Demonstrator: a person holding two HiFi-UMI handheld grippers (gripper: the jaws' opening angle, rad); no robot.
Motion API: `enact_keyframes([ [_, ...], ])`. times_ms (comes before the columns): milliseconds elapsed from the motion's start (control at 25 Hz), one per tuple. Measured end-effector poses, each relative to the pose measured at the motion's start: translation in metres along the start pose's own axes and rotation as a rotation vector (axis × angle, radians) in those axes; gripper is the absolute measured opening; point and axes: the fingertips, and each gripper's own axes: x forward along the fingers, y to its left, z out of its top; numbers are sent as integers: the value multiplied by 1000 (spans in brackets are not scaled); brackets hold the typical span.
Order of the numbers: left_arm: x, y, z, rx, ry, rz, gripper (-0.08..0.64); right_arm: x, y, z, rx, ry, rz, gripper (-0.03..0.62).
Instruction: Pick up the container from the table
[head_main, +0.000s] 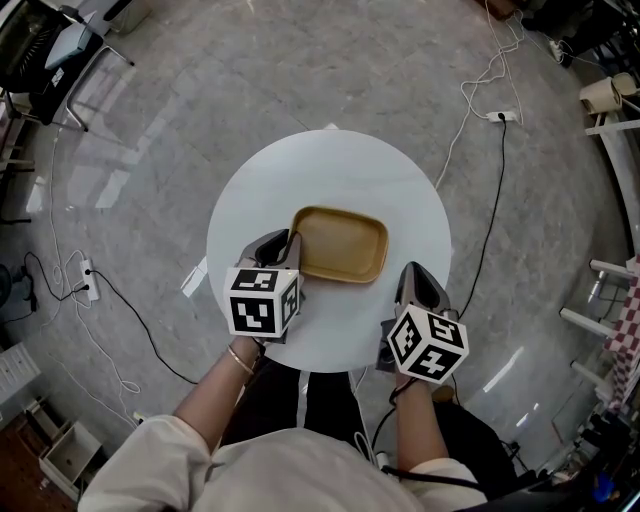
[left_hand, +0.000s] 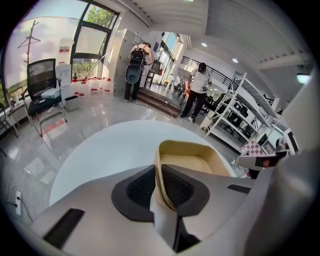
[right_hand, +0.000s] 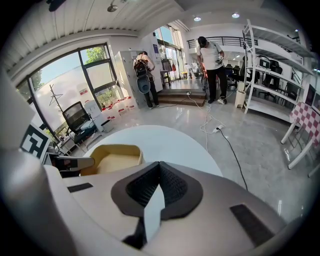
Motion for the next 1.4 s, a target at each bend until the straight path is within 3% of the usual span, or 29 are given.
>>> enact_keyframes([
  [520,4,3,-1,12,26,53,37,2,-6,1,-1,-1,5,25],
  [1400,-22,-7,9,-65,-40,49,37,-19,-4,11,-20,-40,31,25],
])
